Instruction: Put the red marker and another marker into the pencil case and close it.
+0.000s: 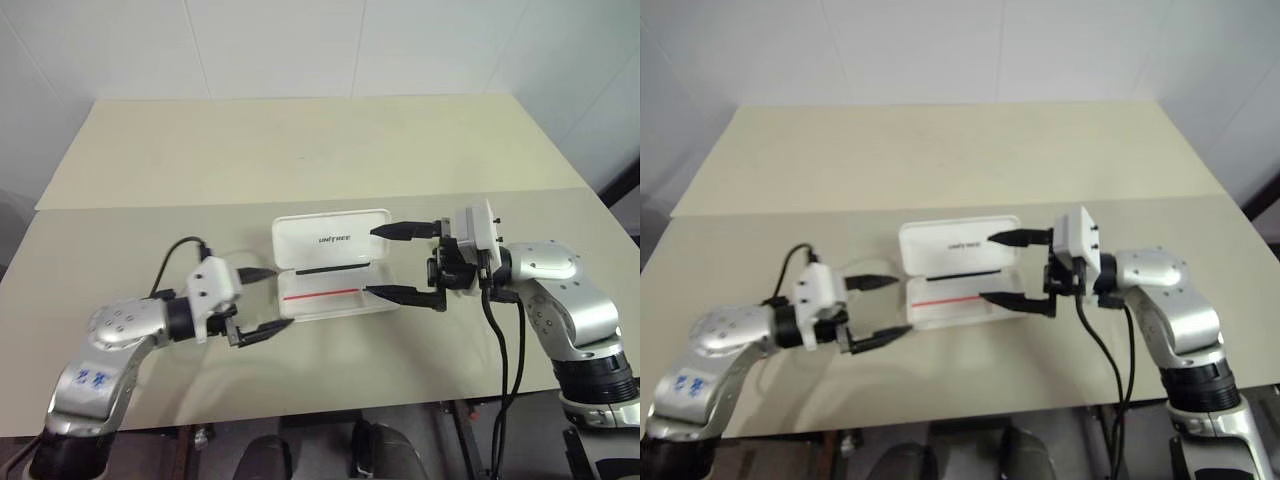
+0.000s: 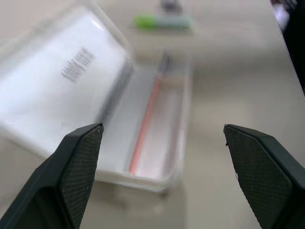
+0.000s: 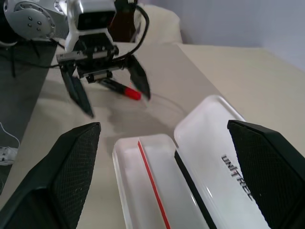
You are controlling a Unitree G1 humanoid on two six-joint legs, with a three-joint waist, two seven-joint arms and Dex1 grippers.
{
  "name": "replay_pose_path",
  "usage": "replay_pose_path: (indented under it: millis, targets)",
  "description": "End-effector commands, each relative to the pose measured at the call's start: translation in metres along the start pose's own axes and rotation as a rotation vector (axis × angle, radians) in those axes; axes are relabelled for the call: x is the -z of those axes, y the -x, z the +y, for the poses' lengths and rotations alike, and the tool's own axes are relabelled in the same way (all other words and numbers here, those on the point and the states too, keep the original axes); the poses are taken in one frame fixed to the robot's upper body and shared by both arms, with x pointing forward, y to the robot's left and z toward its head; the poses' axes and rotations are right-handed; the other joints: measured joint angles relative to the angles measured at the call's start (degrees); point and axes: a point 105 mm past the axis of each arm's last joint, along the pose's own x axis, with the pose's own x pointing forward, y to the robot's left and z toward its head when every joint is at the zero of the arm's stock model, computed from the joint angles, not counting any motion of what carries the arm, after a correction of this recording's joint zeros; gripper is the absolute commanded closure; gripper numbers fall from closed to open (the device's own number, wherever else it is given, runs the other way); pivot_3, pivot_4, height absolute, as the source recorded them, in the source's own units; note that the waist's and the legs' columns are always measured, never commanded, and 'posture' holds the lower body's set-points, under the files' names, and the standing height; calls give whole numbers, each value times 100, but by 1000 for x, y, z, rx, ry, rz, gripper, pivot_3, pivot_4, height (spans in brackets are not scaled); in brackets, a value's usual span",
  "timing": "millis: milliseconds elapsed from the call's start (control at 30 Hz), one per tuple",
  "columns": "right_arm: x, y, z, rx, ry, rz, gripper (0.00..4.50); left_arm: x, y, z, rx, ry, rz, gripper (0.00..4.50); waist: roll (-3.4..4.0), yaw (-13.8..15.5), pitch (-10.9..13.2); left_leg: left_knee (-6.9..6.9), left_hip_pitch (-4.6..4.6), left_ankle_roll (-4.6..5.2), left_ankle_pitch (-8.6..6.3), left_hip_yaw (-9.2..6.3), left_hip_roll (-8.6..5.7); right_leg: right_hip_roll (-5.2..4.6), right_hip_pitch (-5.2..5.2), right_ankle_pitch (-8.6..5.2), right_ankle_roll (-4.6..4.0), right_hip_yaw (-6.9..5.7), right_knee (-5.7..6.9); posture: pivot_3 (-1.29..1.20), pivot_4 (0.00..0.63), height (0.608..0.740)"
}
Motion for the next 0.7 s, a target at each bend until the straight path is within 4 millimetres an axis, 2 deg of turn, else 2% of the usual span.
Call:
replay_pose_path:
  millis: [33, 100, 200, 300, 400, 467, 600, 700]
  targets:
    - [-10, -4, 2, -61, 45, -43, 0, -16, 22, 6, -119, -63, -46, 189, 1, -2, 0, 0, 1, 0, 0, 0, 0, 0, 0, 0, 0, 0, 1, 0, 150, 740]
    - [-10, -6, 5, -101, 53, -48, 0, -15, 33, 10, -183, -71, -33, 189, 1, 14, 0, 0, 0, 0, 0, 0, 0, 1, 0, 0, 0, -1, 0, 0, 150, 740]
    - [-11, -9, 10, -170, 47, -72, 0, -15, 61, 24, -327, -62, -24, 189, 0, 4, 0, 0, -1, 0, 0, -4, -1, 0, 2, 0, -1, -1, 0, 0, 150, 740]
    - [-9, -11, 11, -202, 49, -77, 0, -5, 83, 33, -420, -65, 45, 189, 0, 4, 0, 0, 2, 1, 0, -3, 0, 0, 1, -1, -2, 0, 0, 0, 150, 740]
    - [1, -9, 14, -251, 69, -26, 0, 26, 122, 38, -521, -65, 222, 189, 0, -13, -1, 0, 2, 0, -1, -2, 0, 1, 0, -2, -4, -1, 2, 0, 150, 740]
    - [6, -6, 13, -260, 84, -14, 0, 41, 139, 36, -539, -56, 299, 189, 0, -48, -1, -5, 3, 1, -1, 1, 0, 2, -3, -4, -7, -2, 1, 0, 150, 740]
    - [7, -2, 3, -230, 85, -3, 0, 61, 153, 32, -539, -47, 368, 189, 0, -51, 0, -8, -1, 2, -4, 2, 0, 0, -8, -5, -9, -6, 2, 0, 150, 740]
    - [7, -1, -4, -210, 98, 7, 0, 73, 156, 31, -531, -27, 381, 189, -2, -61, -2, -9, 1, 1, -5, 5, 2, -1, -9, -6, -11, -6, 2, 0, 150, 740]
